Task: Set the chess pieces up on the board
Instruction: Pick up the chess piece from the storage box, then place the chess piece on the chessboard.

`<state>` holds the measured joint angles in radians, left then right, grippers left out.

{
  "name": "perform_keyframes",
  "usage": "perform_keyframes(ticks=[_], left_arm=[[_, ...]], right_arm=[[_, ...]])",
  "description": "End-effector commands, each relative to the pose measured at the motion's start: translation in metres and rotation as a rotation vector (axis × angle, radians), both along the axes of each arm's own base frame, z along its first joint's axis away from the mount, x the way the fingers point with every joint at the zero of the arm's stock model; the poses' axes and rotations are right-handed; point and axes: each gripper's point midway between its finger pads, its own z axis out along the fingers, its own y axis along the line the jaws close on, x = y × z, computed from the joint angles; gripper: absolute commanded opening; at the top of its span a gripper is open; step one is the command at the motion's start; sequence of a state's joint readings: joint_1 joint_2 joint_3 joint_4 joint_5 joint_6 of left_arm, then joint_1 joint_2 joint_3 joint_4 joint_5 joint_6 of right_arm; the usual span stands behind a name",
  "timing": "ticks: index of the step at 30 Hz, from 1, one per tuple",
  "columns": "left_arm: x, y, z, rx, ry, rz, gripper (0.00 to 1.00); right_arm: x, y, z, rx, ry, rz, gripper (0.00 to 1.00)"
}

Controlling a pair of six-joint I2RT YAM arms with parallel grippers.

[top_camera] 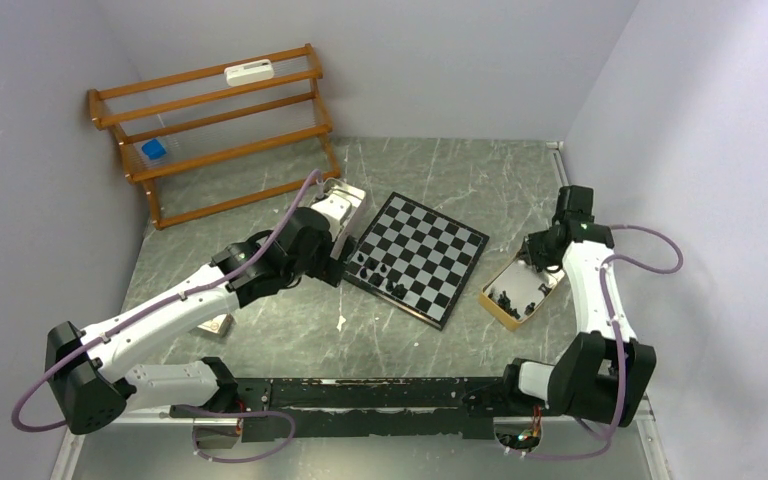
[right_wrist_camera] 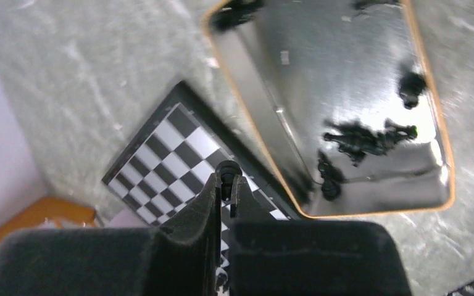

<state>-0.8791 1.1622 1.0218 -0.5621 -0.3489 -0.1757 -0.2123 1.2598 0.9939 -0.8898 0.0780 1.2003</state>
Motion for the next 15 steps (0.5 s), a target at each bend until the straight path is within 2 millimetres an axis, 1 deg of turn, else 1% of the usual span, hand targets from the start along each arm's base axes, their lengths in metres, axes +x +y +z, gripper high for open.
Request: perform_keyframes(ticks=[1,3,5,6,9,11,14,15], left_arm=[[0.009,0.007,0.012,0.003,-0.066,0.044,1.0],[0.01,0.009,0.015,0.003,-0.079,0.052,1.0],[0.011,0.009,0.017,-0.009,-0.085,0.058,1.0],[0.011,0.007,0.018,-0.032,-0.079,0.064,1.0],[0.004,-0.008,0.019,-0.123,-0.031,0.027,1.0],[0.002,-0.014,0.017,-0.174,0.004,0.018,1.0],[0.008,-0.012,0.01,-0.24,0.067,0.037,1.0],[0.011,-0.009,0.008,-0.267,0.081,0.04,1.0]], right_arm=[[0.039,0.02,0.033,-0.053,-0.251,0.307,0.0],[0.051,0.037,0.045,-0.081,-0.338,0.458,0.0],[0.056,0.056,0.051,-0.089,-0.405,0.588,0.0],[0.061,0.069,0.054,-0.093,-0.454,0.67,0.0],[0.061,0.111,0.054,-0.105,-0.521,0.885,0.0],[0.058,0.142,0.051,-0.129,-0.535,1.028,0.0],[0.05,0.183,0.044,-0.19,-0.54,1.23,0.0],[0.049,0.191,0.04,-0.231,-0.525,1.273,0.0]])
